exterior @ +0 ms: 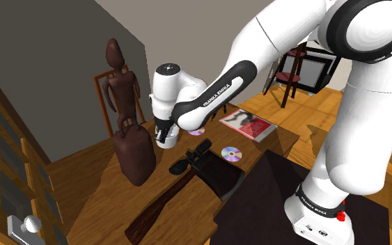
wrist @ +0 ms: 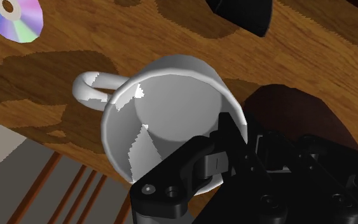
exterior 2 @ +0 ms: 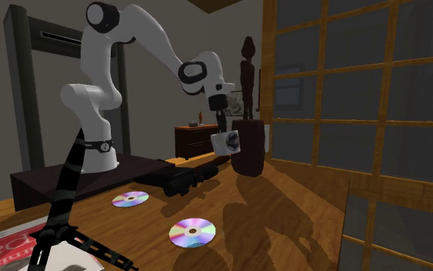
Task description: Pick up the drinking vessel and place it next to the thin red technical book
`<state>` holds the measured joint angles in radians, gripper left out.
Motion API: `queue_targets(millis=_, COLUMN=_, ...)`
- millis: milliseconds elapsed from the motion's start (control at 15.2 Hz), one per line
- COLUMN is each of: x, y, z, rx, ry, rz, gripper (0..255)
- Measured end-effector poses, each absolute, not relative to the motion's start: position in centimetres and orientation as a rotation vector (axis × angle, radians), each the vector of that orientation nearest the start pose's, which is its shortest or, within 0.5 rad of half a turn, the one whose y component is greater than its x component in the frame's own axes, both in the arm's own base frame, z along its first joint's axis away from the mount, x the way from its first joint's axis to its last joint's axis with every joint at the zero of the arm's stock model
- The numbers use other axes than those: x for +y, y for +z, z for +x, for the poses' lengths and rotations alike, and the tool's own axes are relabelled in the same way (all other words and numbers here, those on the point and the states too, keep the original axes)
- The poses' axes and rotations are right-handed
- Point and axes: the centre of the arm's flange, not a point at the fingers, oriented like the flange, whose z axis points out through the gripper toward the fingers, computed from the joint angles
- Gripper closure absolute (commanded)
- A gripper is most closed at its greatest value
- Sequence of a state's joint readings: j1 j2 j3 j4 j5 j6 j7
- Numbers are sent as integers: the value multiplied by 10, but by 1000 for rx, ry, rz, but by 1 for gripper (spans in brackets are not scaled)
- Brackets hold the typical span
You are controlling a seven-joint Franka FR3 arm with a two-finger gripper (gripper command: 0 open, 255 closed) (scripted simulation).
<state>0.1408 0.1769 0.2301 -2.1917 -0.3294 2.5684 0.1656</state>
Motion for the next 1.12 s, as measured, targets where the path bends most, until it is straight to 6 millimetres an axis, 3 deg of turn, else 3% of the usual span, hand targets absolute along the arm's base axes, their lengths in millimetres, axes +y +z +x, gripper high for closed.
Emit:
queue_targets(millis=726, x=210, y=383, z=530, rx=-730, ry=-395, rz=-3139, gripper=255)
queue_targets(millis=1122, x=147, y=386, z=508, rx=-728, ry=-394, rz=-3140, gripper=255)
